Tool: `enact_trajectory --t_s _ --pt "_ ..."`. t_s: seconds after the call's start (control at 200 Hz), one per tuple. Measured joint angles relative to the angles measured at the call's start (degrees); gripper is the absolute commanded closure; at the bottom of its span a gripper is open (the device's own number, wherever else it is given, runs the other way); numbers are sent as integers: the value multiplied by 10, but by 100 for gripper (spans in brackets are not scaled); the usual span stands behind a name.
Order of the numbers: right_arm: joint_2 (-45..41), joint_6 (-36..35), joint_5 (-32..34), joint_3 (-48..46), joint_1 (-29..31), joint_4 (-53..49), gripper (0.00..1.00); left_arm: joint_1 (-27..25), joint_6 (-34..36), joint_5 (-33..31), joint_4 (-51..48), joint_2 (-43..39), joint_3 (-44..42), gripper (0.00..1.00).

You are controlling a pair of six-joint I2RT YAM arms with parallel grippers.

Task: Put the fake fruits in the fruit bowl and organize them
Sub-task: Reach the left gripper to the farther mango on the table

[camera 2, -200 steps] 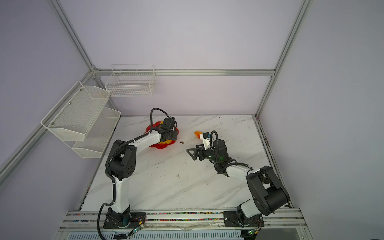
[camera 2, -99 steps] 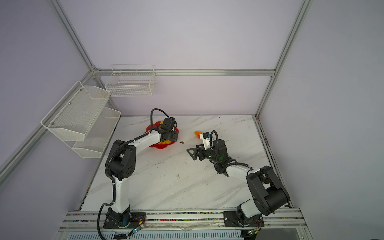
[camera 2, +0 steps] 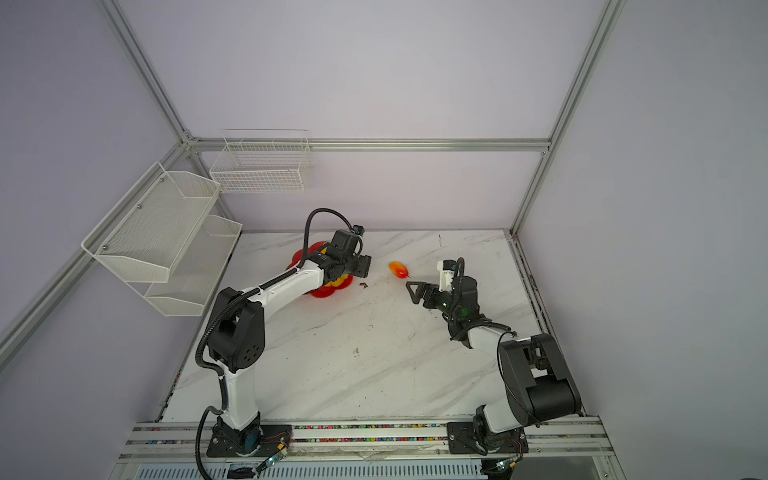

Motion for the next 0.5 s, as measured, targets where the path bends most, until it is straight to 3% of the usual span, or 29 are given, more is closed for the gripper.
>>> enact_trajectory --t_s 0.27,0.5 --pt "0 20 1 -10 -9 1 3 -39 9 53 63 102 81 29" --pt "-2 23 -3 -11 -14 7 3 -29 162 115 95 177 127 16"
